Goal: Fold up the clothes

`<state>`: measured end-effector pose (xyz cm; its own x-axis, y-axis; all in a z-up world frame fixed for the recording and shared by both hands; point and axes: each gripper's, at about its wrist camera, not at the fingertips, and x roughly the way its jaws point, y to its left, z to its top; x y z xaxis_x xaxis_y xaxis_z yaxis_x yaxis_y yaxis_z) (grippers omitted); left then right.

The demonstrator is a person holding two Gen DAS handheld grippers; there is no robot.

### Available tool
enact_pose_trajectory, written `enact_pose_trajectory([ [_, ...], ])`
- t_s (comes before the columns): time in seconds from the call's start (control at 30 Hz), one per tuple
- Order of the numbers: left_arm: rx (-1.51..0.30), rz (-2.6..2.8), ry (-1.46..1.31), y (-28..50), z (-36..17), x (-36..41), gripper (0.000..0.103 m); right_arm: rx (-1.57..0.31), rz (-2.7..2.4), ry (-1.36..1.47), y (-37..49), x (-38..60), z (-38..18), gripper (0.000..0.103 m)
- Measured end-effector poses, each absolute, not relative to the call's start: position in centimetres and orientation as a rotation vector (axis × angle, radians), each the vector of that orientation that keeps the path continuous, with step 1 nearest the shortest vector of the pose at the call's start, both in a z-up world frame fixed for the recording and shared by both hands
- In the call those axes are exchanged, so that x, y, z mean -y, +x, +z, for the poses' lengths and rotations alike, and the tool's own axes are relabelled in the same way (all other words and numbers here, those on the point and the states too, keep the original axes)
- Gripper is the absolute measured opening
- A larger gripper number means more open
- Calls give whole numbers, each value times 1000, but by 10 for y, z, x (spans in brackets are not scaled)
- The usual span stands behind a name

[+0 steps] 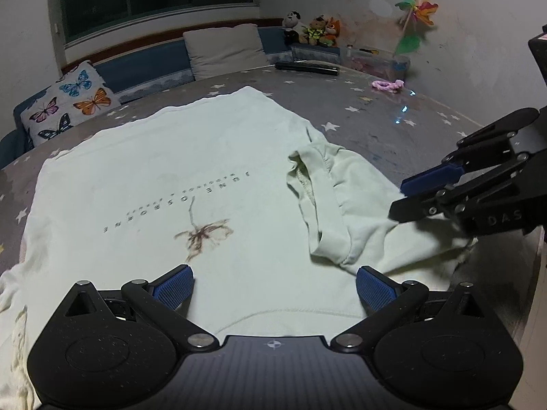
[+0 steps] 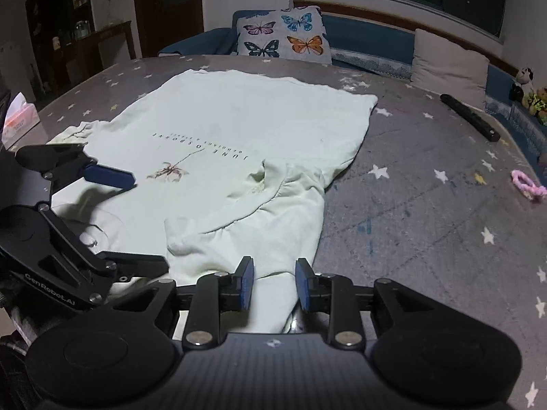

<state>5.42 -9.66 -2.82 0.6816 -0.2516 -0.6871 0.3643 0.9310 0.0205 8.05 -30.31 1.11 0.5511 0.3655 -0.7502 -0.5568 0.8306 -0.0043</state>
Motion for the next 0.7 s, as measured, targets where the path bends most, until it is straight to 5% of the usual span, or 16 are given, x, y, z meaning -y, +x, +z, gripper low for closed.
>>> enact_pose_trajectory([
  [0.7,-675,186,-70,-14,0,-80,103,-714,791,-367,92,220,37,32],
])
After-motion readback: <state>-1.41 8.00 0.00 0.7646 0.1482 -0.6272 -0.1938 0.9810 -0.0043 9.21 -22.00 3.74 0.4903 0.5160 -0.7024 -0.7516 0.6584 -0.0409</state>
